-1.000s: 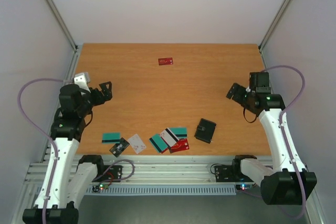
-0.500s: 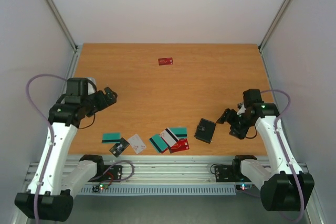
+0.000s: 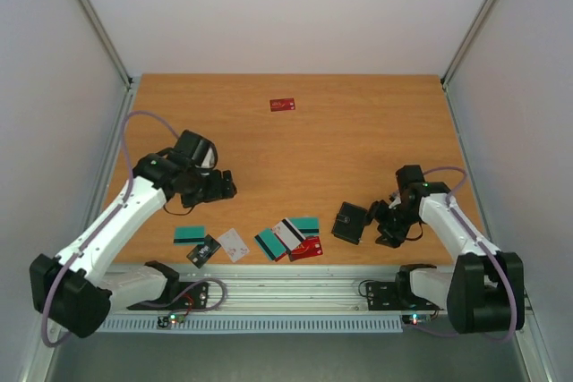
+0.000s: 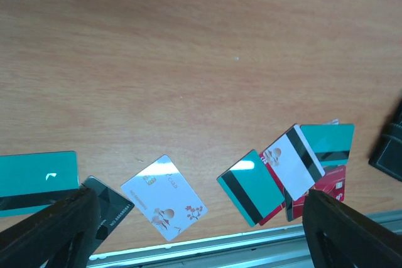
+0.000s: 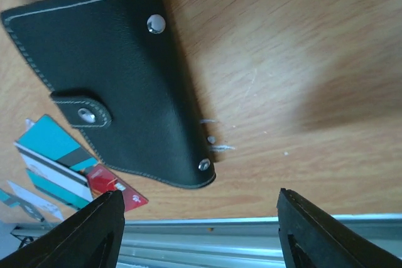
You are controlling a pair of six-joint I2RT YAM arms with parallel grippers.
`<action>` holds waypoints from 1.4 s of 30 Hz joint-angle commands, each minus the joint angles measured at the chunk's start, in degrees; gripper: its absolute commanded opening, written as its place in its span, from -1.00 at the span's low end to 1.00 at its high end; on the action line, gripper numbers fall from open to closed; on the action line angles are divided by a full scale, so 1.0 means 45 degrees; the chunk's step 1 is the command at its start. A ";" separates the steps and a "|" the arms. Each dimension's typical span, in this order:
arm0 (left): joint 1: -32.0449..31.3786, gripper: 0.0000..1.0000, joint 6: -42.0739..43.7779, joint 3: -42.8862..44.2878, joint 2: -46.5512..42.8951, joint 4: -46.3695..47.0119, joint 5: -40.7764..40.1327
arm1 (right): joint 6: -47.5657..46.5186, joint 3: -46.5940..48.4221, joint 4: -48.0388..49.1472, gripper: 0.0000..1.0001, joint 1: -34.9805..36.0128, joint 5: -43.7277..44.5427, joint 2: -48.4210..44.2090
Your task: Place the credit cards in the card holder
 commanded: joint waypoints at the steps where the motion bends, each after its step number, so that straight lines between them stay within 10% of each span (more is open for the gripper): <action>1: -0.0962 0.76 -0.0389 0.0164 0.0602 0.0242 -0.0276 | 0.0643 -0.0229 0.1724 0.35 0.0870 -0.0061 0.0866; 32: -0.1949 0.15 0.0591 -0.0285 0.0933 0.1612 0.1056 | -0.0577 0.0557 0.2412 -0.71 0.2181 0.1110 0.4029; 42: -0.1973 0.42 0.0486 -0.0147 0.0565 0.3042 0.2534 | -0.1550 0.1791 0.1062 -0.98 0.2181 -0.0028 0.2879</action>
